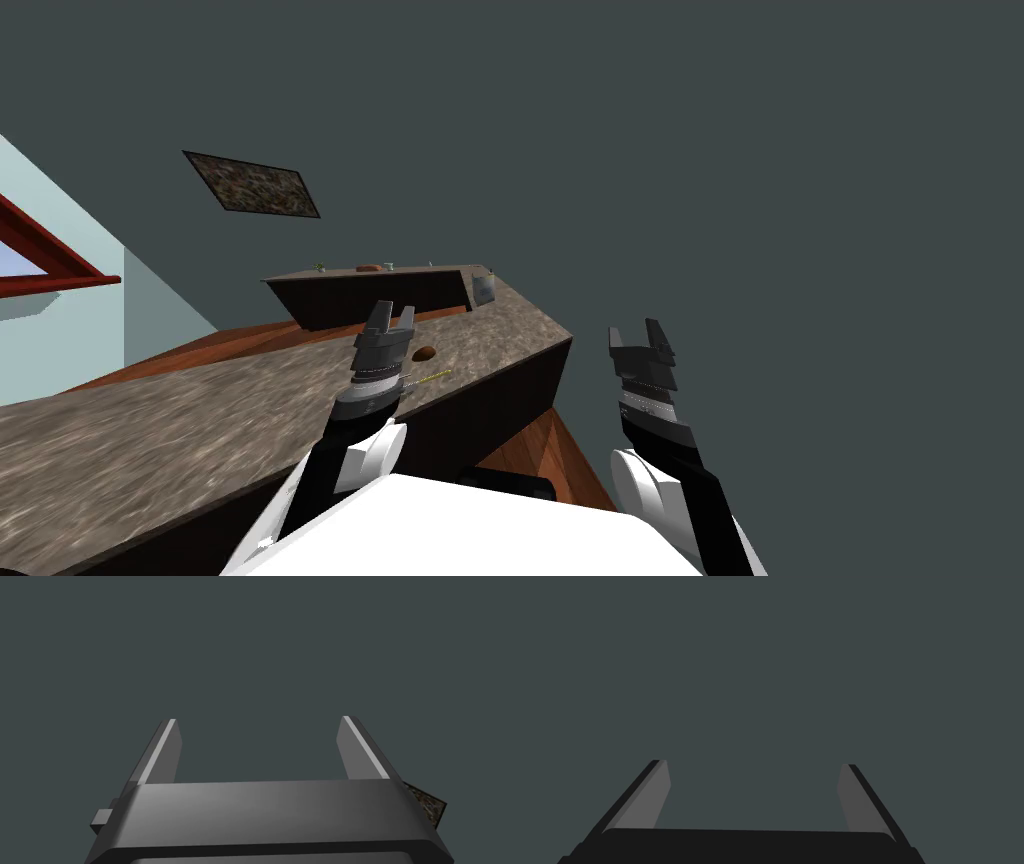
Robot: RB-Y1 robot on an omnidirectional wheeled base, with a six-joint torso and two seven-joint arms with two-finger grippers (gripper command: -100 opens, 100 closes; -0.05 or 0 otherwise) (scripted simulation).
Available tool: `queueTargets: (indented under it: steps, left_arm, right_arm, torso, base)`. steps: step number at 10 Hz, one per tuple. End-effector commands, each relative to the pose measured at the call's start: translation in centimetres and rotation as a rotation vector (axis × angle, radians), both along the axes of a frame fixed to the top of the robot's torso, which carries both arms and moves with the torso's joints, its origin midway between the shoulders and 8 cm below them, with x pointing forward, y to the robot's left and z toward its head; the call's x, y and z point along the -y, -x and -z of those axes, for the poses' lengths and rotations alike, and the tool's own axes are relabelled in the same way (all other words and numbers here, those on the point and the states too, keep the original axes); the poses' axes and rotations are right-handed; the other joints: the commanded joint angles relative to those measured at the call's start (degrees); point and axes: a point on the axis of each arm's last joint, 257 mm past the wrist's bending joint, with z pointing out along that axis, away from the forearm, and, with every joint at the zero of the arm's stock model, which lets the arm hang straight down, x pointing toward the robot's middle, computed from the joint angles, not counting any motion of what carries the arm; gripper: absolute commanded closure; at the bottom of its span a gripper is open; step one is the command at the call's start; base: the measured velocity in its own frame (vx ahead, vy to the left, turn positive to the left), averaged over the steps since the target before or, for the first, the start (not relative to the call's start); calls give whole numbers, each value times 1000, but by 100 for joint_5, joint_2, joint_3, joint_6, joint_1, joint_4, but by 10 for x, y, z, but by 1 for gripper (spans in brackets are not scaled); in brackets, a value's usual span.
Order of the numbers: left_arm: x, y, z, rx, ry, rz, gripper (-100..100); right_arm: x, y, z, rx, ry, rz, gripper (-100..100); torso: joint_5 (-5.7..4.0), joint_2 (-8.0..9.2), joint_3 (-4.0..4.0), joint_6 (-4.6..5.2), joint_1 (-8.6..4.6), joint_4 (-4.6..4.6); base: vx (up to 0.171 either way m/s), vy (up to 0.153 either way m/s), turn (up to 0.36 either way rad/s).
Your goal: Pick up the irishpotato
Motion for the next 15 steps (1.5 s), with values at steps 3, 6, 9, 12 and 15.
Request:
queueTargets:
  steps: [3, 6, 9, 12, 15]
  left_arm:
    - [-4, -24, 18, -87, -10, 47, -100]
    - [-12, -44, 35, -161, -4, 70, -100]
    - [-25, -68, 58, -256, 9, 86, -100]
    - [-43, -90, 81, -350, 24, 97, -100]
    - [-56, -107, 103, -438, 43, 89, -100]
  right_arm:
    - [0, 0, 0, 0, 0, 0, 0]
    - [0, 0, 0, 0, 0, 0, 0]
    - [0, 0, 0, 0, 0, 0, 0]
    - [0, 0, 0, 0, 0, 0, 0]
    - [0, 0, 0, 0, 0, 0, 0]
  torso:
    - [8, 33, 19, 2, 40, 7]
    - [17, 56, 32, 1, 75, 13]
    - [9, 28, 17, -1, 35, 7]
    - [9, 31, 18, 1, 40, 7]
    - [12, 43, 25, 0, 50, 10]
  base:
    - [-99, 99, -132]
    - [-138, 154, -108]
    - [-87, 83, -87]
    - [-113, 103, -125]
    - [-113, 103, -80]
